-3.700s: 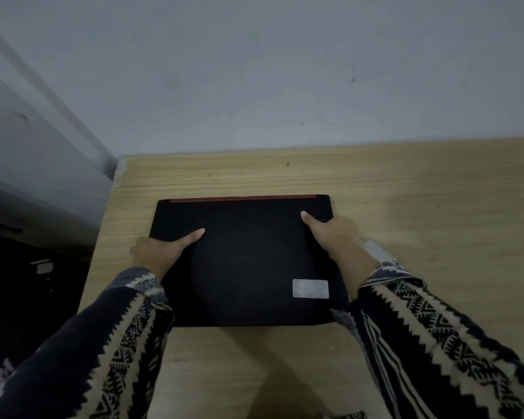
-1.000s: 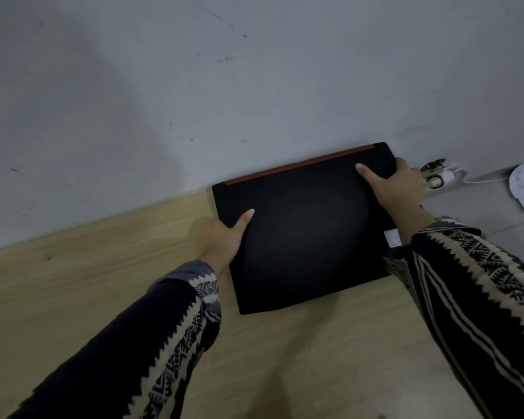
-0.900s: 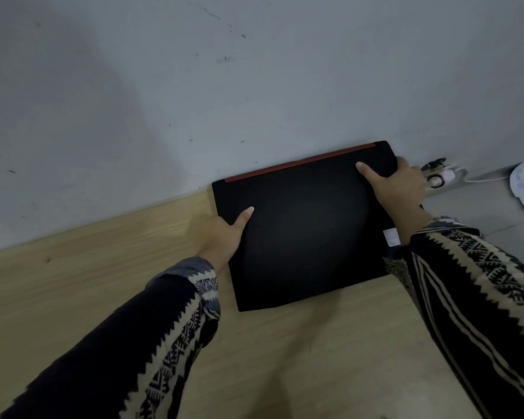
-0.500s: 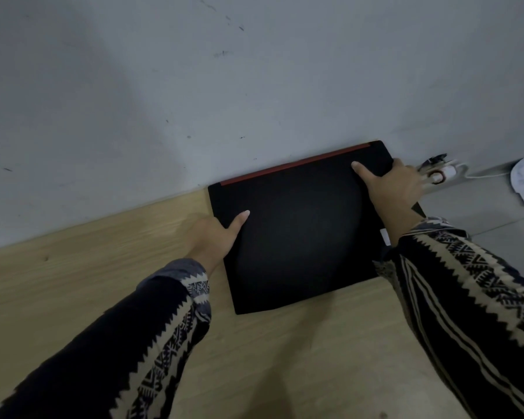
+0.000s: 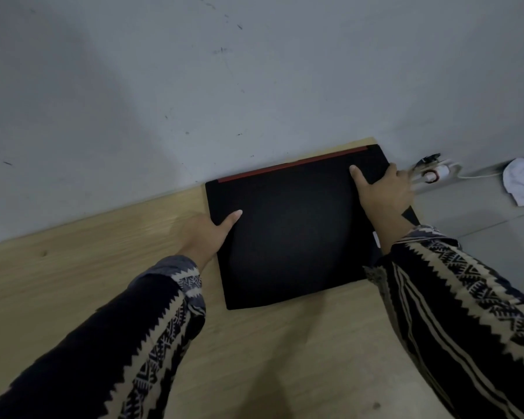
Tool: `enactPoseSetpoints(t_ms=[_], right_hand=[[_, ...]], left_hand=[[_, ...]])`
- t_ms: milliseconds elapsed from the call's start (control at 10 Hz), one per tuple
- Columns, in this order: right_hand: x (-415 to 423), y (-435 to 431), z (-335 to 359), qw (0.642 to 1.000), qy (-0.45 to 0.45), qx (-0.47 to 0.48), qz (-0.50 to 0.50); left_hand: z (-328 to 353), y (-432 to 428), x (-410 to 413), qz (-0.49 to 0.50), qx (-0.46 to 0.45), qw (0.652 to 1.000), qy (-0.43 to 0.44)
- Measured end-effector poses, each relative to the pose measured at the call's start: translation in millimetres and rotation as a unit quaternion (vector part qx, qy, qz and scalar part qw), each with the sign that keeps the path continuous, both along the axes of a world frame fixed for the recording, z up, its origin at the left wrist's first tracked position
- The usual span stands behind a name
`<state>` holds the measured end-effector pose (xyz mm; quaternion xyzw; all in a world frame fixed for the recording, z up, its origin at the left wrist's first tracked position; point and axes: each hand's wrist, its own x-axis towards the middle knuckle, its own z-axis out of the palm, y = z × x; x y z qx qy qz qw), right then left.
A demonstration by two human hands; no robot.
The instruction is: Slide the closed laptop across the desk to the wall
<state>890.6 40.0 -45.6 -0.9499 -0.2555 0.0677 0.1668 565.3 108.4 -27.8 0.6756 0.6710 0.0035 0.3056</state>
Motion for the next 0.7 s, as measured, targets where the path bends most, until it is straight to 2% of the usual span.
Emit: enactPoseSetpoints(t_ms=[200, 400, 700], right_hand=[[4, -5, 1, 0.999, 0.020, -0.023, 0.038], [-9, -1, -2, 0.997, 0.038, -0.052, 0.029], [-59, -10, 13, 0.995, -0.012, -0.015, 0.099]], left_hand=[[3, -10, -4, 0.034, -0.039, 0.998, -0.043], [3, -14, -1, 0.043, -0.054, 0.996, -0.056], [17, -36, -1, 0.016, 0.036, 0.999, -0.032]])
